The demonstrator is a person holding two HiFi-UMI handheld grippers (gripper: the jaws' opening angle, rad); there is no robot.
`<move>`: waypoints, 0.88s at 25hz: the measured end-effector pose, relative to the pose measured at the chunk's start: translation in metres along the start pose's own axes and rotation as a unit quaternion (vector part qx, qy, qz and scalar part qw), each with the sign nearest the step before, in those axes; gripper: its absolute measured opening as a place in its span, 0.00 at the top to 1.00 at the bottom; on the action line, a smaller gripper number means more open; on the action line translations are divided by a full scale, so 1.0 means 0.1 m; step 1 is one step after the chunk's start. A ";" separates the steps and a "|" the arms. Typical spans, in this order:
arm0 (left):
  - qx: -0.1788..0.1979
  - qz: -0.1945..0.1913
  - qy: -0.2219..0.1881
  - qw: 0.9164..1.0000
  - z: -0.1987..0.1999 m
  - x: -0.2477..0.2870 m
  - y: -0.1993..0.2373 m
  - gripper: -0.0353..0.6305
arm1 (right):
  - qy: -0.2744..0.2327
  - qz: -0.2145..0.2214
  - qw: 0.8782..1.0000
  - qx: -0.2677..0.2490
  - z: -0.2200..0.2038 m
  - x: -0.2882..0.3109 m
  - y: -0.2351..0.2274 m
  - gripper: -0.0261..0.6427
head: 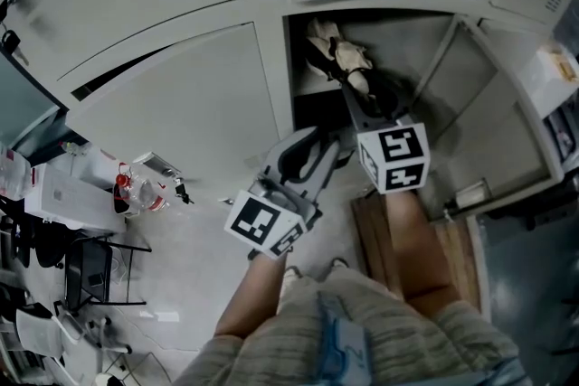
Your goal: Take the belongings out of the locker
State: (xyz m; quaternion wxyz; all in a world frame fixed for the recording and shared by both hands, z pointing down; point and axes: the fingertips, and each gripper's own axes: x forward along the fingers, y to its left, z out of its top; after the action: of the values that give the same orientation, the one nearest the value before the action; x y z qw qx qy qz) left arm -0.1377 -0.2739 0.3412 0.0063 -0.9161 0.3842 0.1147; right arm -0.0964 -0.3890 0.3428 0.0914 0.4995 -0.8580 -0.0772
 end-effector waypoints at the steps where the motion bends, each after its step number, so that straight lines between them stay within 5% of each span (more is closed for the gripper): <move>1: 0.000 -0.002 0.000 1.000 0.00 0.01 -0.01 0.82 | 0.000 -0.001 1.000 0.001 -0.02 -0.02 -0.02 0.75; 16: -0.007 0.005 0.003 1.000 -0.02 0.01 0.04 0.82 | -0.014 0.008 1.000 -0.009 0.01 0.04 0.04 0.75; 22: -0.009 0.005 0.003 1.000 -0.03 0.03 0.06 0.82 | -0.001 -0.022 0.995 -0.093 0.00 -0.11 0.06 0.73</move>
State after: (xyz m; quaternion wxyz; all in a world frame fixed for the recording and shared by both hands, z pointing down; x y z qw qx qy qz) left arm -0.1391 -0.2807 0.3442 -0.0035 -0.9146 0.3873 0.1157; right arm -0.0965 -0.3763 0.3430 0.1349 0.5074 -0.8362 -0.1587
